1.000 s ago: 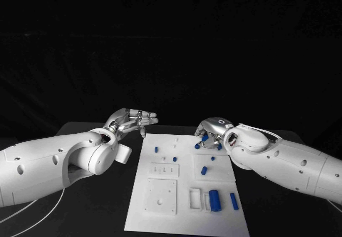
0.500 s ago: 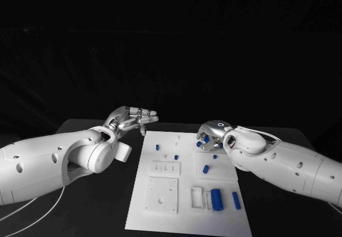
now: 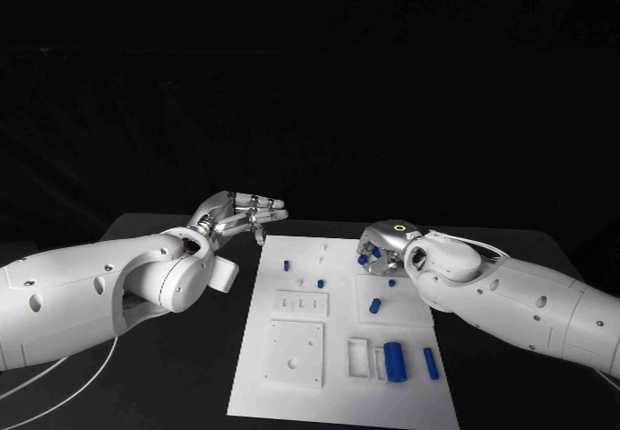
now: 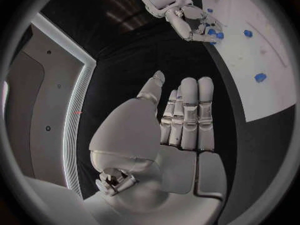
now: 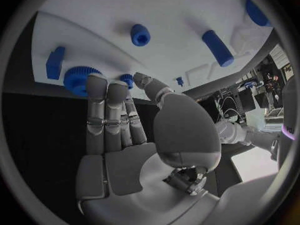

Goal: Assemble the parts on the task board

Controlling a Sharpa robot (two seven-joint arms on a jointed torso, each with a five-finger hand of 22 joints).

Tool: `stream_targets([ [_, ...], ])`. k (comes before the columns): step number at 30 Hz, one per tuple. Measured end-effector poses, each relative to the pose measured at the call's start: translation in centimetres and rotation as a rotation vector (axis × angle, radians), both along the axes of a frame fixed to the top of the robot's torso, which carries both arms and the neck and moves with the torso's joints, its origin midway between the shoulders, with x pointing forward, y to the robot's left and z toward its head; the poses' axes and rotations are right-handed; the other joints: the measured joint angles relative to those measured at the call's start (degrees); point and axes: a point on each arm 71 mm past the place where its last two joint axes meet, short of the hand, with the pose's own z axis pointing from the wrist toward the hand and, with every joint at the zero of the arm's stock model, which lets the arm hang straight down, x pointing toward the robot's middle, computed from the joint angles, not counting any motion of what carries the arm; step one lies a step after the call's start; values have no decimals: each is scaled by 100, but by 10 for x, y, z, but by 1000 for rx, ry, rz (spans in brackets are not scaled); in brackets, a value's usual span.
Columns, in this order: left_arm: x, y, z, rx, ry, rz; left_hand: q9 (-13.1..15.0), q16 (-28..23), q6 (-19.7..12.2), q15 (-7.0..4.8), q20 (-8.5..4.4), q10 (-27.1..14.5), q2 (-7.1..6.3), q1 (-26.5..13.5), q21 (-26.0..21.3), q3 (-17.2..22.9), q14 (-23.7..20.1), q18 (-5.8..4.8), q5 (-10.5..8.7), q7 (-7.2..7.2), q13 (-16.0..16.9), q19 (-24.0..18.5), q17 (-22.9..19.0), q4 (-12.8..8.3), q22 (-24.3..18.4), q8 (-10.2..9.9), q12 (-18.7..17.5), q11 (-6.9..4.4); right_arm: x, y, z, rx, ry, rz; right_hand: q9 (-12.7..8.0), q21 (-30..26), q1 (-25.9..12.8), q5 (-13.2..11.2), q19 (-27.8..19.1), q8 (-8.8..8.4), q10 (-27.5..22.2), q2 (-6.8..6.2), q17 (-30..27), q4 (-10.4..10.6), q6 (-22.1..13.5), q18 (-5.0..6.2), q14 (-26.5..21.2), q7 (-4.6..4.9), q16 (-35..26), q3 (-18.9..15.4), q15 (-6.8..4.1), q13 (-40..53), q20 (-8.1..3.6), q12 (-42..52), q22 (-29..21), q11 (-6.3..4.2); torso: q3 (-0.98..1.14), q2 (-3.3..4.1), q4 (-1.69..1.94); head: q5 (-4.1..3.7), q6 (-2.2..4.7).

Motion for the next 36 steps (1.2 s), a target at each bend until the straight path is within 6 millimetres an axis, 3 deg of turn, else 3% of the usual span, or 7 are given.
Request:
stream_targets([
  [6, 1, 1, 0, 1, 0, 2, 0, 0, 0, 0, 0, 0, 0, 0, 0, -30, 0, 0, 0, 0, 0, 0, -11, 30, 0, 0, 0, 0, 0, 0, 0, -2, -2, 0, 4, -24, 0, -176, 30, 0, 126, 0, 0, 32, 120, -18, 1, -37, 24, 192, 0, 0, -29, 0, 103, -63, -1, 1, -4, 1, -6],
  [23, 4, 3, 0, 5, 0, 12, 3, 23, 0, 0, 0, 1, 0, 0, 0, -31, -1, 1, 0, 0, 0, 0, -21, 31, -1, 0, 0, -1, -1, 2, 1, 0, -6, 2, 37, 267, 27, -488, 146, -1, 658, 212, -54, 112, 621, -95, 31, -177, 32, 299, -72, 14, -103, 0, 563, -247, -4, 11, -1, -10, -42],
  [28, 4, 3, 0, 6, 0, 13, 5, 23, 0, 0, 0, 1, 0, 0, 0, -31, -1, 1, 0, 0, -1, 0, -27, 30, -2, 0, 0, -1, 0, 4, 1, -5, -11, 0, 52, 351, 98, -504, 174, -3, 761, 282, -54, -33, 728, -127, 2, -183, 32, 332, -102, 17, -132, -8, 698, -287, -4, 14, -1, -4, -46],
  [32, 5, 4, -1, 7, 1, 15, 5, 23, 0, 0, 0, 1, 0, 0, 0, -31, -1, 1, 0, 0, -1, 0, -27, 30, 4, 0, 0, -1, 0, 5, 1, -11, -19, -1, 66, 395, 162, -502, 142, -3, 842, 265, -54, -187, 762, -170, 3, -176, 32, 417, -141, 19, -165, -23, 831, -288, -5, 14, 0, 0, -46],
  [36, 5, 4, -1, 8, 2, 17, 5, 23, 0, 0, 0, 1, 0, 1, 0, -31, -1, 1, 0, 0, -1, 0, -26, 30, 4, 0, 0, -1, -1, 6, 2, -17, -31, -3, 70, 400, 161, -352, 142, -3, 864, 266, -54, -270, 774, -177, 1, -188, 32, 427, -142, 38, -165, 0, 925, -288, -8, 13, 0, 9, -43],
])
